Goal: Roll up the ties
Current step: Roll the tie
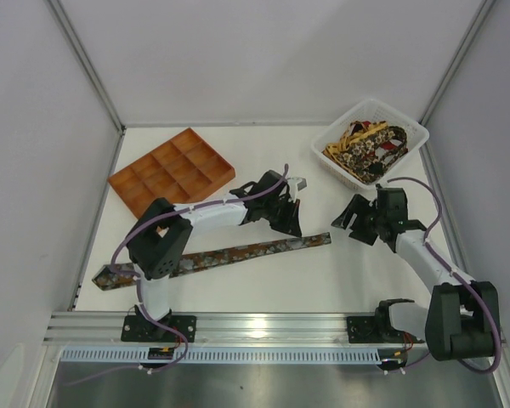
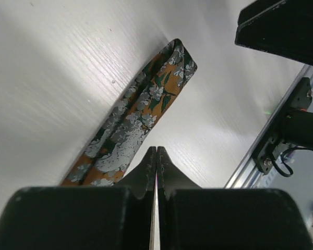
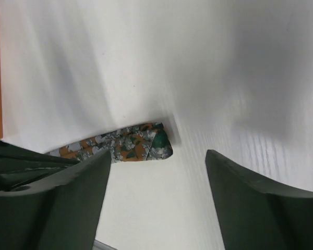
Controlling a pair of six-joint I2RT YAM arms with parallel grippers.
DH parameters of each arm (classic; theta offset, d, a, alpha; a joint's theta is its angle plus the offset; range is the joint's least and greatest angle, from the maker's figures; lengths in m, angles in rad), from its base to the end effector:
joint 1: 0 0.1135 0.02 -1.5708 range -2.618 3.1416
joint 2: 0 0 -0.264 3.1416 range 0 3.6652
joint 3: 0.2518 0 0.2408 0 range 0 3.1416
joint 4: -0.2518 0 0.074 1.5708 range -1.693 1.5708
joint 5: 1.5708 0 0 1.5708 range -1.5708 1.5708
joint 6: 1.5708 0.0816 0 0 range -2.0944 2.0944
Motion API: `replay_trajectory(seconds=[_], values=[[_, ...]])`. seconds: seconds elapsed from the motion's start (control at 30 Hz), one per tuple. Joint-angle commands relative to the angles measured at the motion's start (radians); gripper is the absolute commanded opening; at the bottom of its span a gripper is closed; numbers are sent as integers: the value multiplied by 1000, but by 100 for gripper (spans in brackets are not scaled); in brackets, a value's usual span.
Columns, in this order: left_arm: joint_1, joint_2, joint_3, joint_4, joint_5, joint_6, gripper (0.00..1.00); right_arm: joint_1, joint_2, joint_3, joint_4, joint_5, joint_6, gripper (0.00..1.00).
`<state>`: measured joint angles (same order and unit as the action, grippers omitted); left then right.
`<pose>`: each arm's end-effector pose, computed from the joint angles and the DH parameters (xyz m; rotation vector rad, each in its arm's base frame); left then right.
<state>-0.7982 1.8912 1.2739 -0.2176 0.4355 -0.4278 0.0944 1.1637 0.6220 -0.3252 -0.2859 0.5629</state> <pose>0.2737 -0.3301 0.1683 0.6932 2.5018 -1.0418 0.2415 0.0460 0.1710 0.4502 2.4540 0.6347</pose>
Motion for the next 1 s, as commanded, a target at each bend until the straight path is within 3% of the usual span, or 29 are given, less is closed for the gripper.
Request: replay_trajectory(seconds=[0.0, 0.17, 0.4, 0.97], values=[[-6, 9, -22, 138, 91, -94, 0, -36, 42, -34, 168, -192, -57, 82], [-6, 55, -21, 158, 104, -111, 0, -39, 129, -74, 259, -281, -92, 87], [-6, 88, -25, 142, 82, -103, 0, -51, 247, -90, 354, -349, -95, 79], [-4, 131, -19, 98, 46, -68, 1, -51, 337, -33, 292, -407, -164, 76]])
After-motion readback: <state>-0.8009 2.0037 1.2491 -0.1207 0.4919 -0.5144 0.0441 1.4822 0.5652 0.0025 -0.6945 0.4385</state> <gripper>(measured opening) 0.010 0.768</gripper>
